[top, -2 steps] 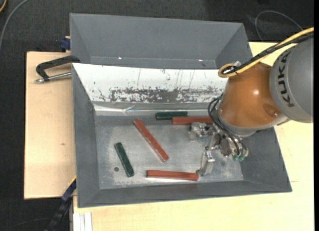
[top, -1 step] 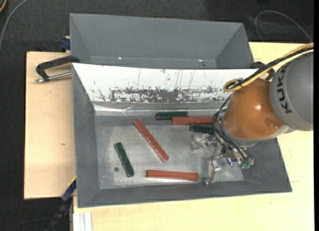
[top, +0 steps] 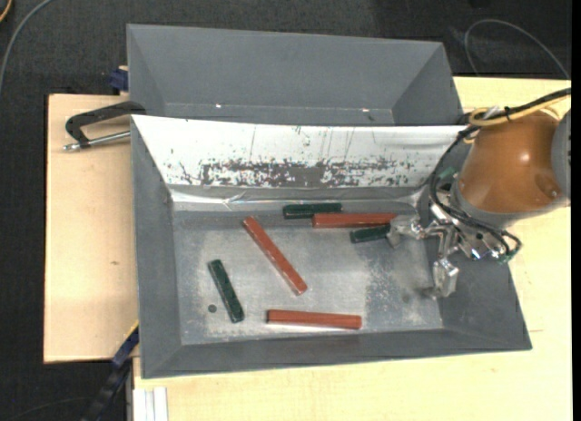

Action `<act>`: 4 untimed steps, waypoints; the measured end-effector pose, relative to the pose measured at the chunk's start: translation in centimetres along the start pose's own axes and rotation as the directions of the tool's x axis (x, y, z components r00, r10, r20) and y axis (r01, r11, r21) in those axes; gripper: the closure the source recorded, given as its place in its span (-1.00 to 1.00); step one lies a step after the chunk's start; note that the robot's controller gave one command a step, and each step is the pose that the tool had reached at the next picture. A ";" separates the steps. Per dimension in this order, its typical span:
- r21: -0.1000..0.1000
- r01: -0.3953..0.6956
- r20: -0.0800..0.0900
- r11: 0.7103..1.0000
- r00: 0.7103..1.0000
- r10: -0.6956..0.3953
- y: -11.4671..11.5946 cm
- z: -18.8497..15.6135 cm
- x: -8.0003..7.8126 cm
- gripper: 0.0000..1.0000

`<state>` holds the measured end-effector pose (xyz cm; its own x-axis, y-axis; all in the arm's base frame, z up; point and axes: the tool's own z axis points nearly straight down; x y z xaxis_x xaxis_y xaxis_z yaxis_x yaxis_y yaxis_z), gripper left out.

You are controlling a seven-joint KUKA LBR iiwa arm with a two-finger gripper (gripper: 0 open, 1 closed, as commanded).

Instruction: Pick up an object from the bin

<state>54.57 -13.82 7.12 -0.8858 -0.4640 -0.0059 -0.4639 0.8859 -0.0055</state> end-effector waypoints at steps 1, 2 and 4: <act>-0.006 0.094 0.004 0.996 0.996 -0.094 8.7 0.0 -8.5 -1.00; -0.009 -0.035 -0.001 0.999 0.999 0.035 17.3 -2.9 -10.7 -1.00; -0.004 -0.228 0.002 0.974 0.974 0.228 16.0 -0.1 -15.1 -1.00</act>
Offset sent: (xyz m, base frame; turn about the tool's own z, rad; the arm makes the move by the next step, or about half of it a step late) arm 0.0328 0.1114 -0.0012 -0.0908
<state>60.48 7.36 7.26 -0.9682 -0.2500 -0.0088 -0.2500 0.9682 0.0001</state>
